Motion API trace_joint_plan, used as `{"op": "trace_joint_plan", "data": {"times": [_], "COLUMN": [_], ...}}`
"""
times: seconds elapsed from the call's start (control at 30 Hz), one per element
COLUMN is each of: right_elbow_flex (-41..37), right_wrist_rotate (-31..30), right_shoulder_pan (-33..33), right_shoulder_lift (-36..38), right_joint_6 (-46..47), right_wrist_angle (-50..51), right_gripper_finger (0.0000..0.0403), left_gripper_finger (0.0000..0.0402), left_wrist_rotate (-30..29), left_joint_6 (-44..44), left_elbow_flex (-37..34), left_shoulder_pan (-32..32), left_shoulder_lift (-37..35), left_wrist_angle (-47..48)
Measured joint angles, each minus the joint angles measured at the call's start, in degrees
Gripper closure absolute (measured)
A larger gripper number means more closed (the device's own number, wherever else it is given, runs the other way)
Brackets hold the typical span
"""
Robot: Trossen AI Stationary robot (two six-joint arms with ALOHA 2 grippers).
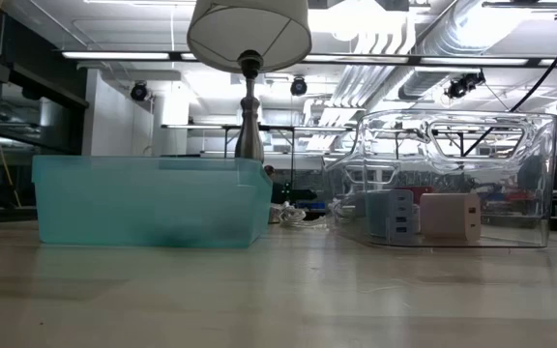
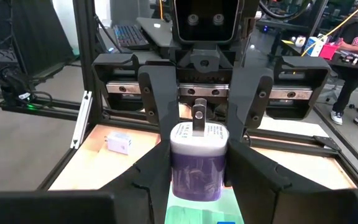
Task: Pick & Place Office items
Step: Put the purple charger adapter into the transparent bin
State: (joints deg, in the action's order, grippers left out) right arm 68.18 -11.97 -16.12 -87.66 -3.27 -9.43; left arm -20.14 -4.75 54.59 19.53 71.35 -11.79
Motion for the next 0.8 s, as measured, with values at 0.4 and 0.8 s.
{"op": "trace_joint_plan", "data": {"times": [0.4, 0.8], "right_elbow_flex": [0.0, 0.0], "right_wrist_rotate": [-0.05, 0.0], "right_shoulder_pan": [0.04, 0.04], "right_shoulder_lift": [-0.1, -0.08], "right_joint_6": [-0.24, -0.45], "right_wrist_angle": [-0.1, -0.09], "right_gripper_finger": [0.0236, 0.0257], "left_gripper_finger": [0.0274, 0.0274], "left_wrist_rotate": [-0.2, 0.0], "left_joint_6": [0.42, 0.24], "left_elbow_flex": [0.15, 0.15], "left_shoulder_pan": [-0.07, -0.04], "left_shoulder_lift": [0.07, 0.07], "left_wrist_angle": [-0.02, -0.02]}}
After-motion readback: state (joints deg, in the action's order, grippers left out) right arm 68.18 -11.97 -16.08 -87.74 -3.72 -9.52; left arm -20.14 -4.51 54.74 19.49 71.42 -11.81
